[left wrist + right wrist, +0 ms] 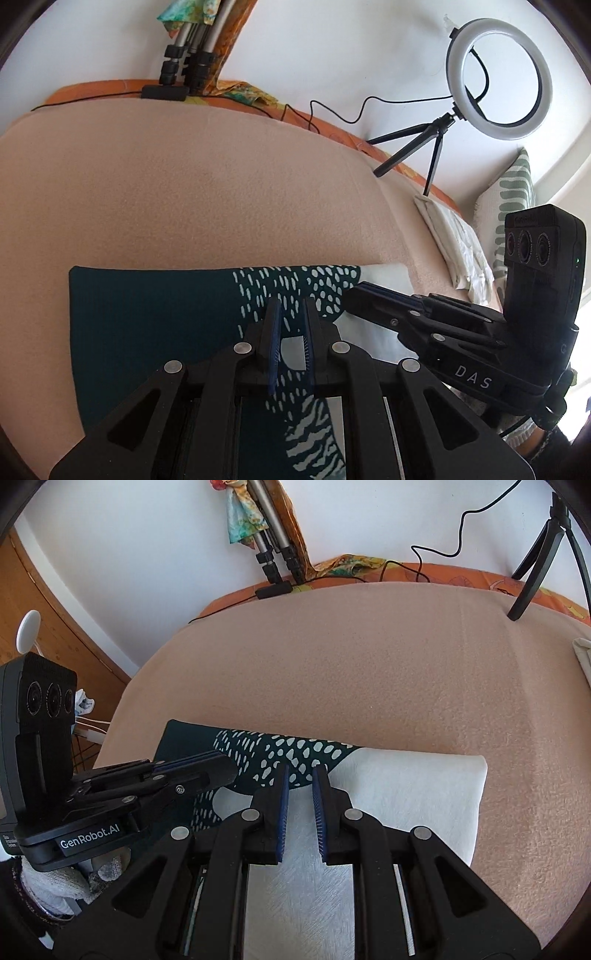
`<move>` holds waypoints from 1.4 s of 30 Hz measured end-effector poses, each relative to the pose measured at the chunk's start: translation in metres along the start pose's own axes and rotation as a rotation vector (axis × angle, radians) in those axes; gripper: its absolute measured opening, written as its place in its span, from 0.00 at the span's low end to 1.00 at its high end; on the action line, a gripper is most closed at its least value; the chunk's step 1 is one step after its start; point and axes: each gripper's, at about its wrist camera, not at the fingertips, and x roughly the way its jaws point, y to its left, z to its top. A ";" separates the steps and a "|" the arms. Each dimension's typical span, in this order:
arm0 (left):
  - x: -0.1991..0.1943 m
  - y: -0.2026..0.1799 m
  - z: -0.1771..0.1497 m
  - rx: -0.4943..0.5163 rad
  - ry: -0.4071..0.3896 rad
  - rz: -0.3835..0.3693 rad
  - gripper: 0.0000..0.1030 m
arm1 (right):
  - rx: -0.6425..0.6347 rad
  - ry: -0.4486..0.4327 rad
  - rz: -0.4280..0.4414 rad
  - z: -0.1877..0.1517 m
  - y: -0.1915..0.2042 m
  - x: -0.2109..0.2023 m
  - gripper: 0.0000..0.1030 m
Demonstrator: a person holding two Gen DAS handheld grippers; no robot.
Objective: Fold small clothes
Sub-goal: 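Open both tools and release the folded shirt bundle, then move the right tool to the cream edge of the bundle and pinch it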
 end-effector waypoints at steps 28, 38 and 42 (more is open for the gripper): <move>-0.127 0.062 -0.046 -0.189 -0.124 -0.041 0.40 | 0.222 -0.066 0.014 -0.024 -0.104 -0.079 0.55; -0.146 0.116 -0.127 -0.526 -0.061 -0.148 0.46 | 0.370 -0.017 0.138 -0.036 -0.139 -0.068 0.55; -0.138 0.118 -0.144 -0.549 -0.029 -0.140 0.46 | 0.388 -0.004 0.170 -0.034 -0.142 -0.060 0.55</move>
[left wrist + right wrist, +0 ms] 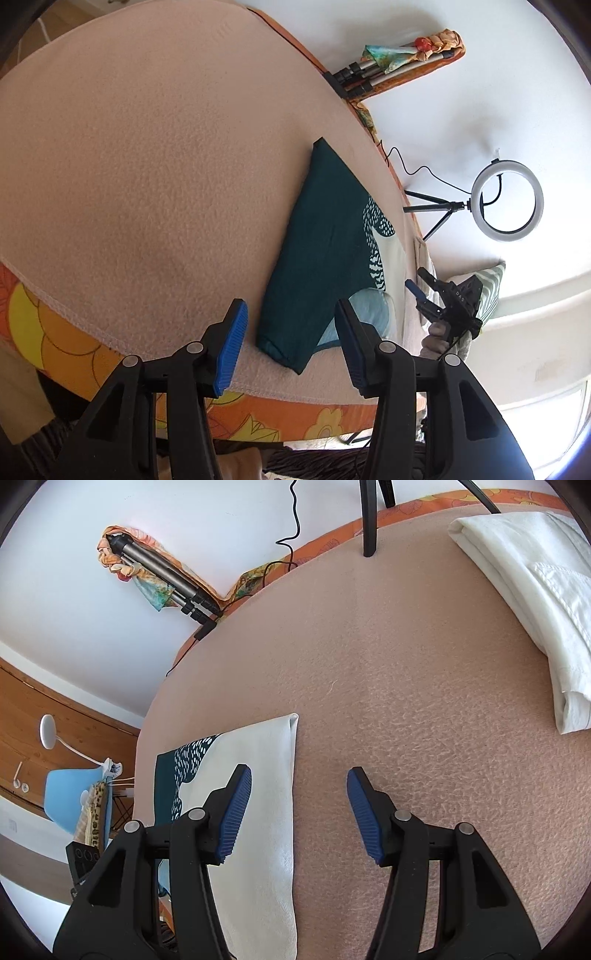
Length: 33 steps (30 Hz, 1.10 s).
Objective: Fold small clothes
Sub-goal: 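Move the right tool to the cream edge of the bundle and pinch it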
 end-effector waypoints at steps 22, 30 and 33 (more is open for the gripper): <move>0.051 -0.015 -0.002 0.016 0.083 -0.181 0.53 | 0.011 -0.014 0.182 0.018 0.001 0.033 0.55; 0.071 -0.031 -0.002 0.069 0.116 -0.187 0.53 | -0.011 -0.013 0.209 0.020 0.013 0.043 0.55; 0.077 -0.036 -0.003 0.086 0.126 -0.190 0.50 | -0.018 -0.010 0.215 0.019 0.013 0.043 0.55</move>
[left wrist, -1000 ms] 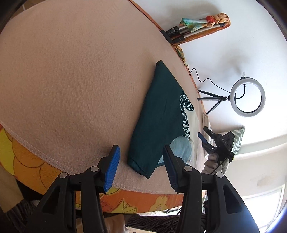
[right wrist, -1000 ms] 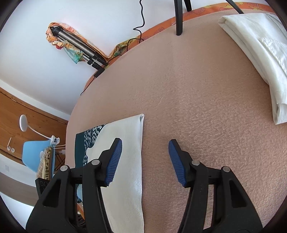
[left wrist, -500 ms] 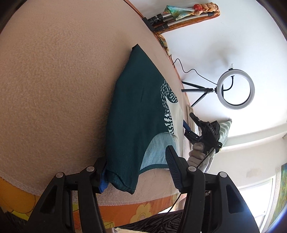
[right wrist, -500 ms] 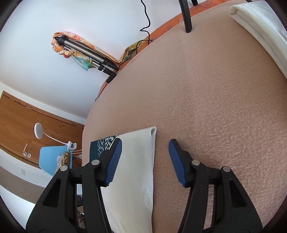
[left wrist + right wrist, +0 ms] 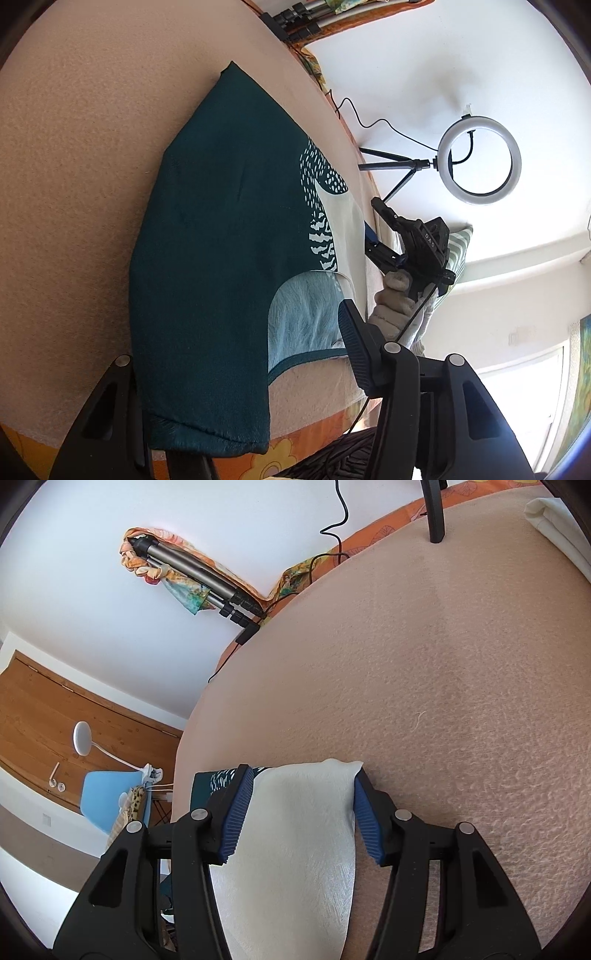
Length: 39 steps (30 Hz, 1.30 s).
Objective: Fold small clothes
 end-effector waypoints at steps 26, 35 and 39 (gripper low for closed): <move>0.005 -0.018 -0.004 0.219 -0.058 0.206 0.04 | -0.100 0.005 -0.140 -0.002 0.052 0.003 0.07; 0.003 -0.041 -0.004 0.314 -0.086 0.197 0.04 | -0.142 -0.046 -0.149 -0.003 0.075 -0.026 0.07; 0.007 -0.055 -0.006 0.359 -0.083 0.186 0.04 | -0.161 -0.073 -0.152 -0.003 0.083 -0.046 0.07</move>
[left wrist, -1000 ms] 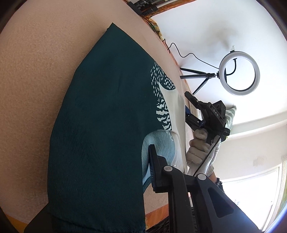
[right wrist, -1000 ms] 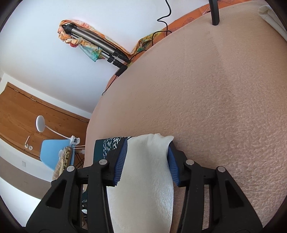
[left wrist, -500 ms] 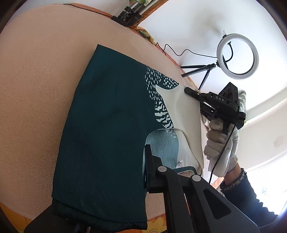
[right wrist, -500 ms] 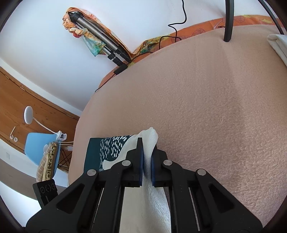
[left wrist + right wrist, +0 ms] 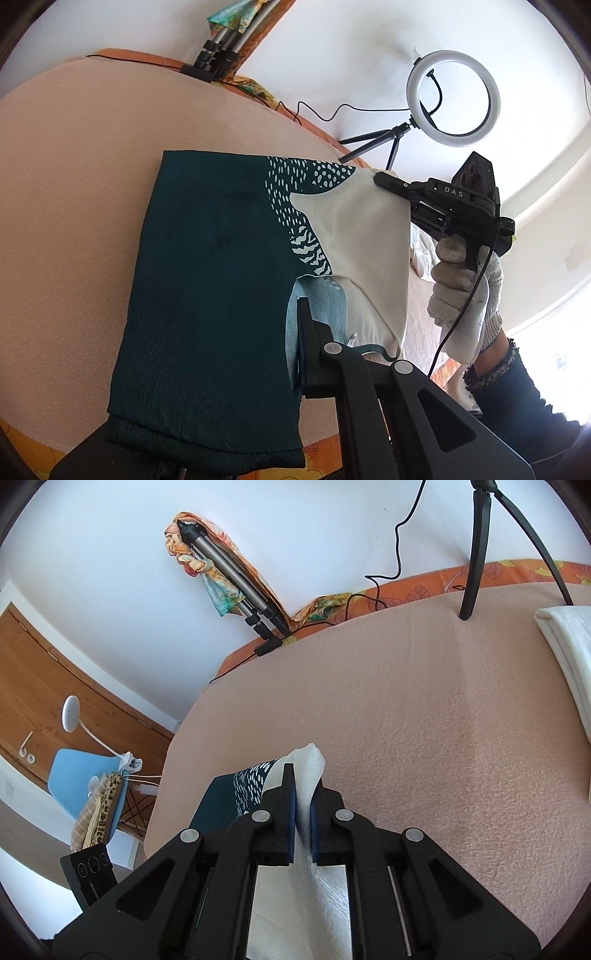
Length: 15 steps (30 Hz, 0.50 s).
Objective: Fold small clothes
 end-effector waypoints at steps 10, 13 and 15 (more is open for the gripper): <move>0.024 -0.046 0.014 0.100 0.007 -0.050 0.04 | -0.021 -0.057 -0.037 0.009 -0.009 -0.054 0.06; 0.035 -0.065 0.021 0.132 0.007 -0.073 0.04 | -0.021 -0.075 -0.050 0.017 -0.018 -0.074 0.06; 0.043 -0.077 0.025 0.149 0.007 -0.089 0.04 | -0.030 -0.089 -0.071 0.023 -0.025 -0.088 0.06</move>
